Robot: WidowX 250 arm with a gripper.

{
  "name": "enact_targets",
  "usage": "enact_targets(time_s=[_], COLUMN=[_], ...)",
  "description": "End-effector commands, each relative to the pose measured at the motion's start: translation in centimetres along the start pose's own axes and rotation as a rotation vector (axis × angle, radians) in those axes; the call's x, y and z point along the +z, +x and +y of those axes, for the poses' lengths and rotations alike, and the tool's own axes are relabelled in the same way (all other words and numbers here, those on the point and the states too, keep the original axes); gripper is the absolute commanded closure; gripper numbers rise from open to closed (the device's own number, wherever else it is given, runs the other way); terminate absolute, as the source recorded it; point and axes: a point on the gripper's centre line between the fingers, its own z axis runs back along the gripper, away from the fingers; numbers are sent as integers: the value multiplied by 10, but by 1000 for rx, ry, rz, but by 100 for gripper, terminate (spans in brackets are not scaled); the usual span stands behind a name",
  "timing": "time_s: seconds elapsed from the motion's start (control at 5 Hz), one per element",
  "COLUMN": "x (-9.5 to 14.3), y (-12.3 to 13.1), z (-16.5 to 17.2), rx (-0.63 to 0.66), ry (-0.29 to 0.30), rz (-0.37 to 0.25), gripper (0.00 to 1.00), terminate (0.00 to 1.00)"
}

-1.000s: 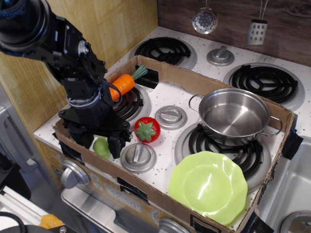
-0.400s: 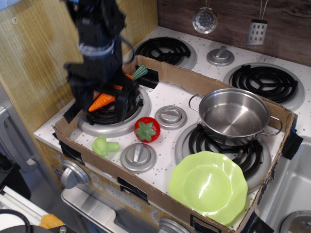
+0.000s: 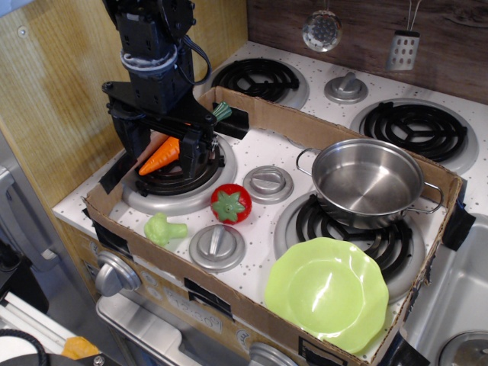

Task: Take broccoli out of pan

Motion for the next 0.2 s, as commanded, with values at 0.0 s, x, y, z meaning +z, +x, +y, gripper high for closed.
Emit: enact_targets(time_s=[0.0], x=[15], y=[8], z=[1], rx=[7], ry=[11], rz=[-54], gripper=[0], terminate=[100])
